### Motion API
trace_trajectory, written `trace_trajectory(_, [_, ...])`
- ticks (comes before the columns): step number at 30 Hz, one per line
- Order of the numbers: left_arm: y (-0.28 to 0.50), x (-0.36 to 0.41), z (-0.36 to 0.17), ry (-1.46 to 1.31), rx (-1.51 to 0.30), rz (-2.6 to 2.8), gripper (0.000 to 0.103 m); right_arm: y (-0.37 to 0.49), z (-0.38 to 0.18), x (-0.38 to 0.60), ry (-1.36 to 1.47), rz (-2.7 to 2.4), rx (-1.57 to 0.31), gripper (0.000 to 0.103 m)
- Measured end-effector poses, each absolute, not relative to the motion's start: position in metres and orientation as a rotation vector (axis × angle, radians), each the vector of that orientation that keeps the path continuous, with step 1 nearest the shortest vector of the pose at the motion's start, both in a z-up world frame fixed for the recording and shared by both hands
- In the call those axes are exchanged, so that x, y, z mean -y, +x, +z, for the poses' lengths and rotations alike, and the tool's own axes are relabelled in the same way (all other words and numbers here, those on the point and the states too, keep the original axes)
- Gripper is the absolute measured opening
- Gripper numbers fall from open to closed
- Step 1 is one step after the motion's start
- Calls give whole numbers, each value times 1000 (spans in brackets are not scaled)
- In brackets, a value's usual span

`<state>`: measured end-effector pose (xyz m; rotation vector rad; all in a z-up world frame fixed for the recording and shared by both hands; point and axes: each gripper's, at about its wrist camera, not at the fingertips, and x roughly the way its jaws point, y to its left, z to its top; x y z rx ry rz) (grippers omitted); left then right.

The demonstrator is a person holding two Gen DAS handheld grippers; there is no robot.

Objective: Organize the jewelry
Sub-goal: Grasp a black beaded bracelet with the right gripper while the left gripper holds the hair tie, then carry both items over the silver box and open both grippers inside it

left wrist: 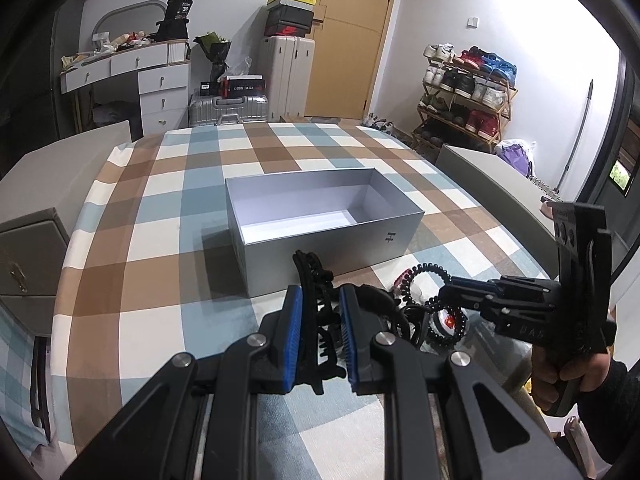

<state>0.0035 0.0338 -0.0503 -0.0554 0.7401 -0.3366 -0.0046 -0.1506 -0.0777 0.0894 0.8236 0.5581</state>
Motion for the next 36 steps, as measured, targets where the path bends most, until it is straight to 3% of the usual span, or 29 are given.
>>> trace_trajectory(6, [6,-33,-52,-54,-749,-331,14,11,-80,145,92,557,-865,22])
trace_trajectory(11, [7,-34,-49,-54,-744,-324,14,19,-86,150,149,549,-901,10])
trace_trajectory(26, [47,-40,-25,-88,-720,-340,14,41,-7,144,243,643,-667,9])
trace_trajectory(36, [94,-30,-35,-162,-803,-429,14,98,-24,106,184,630,-792,9])
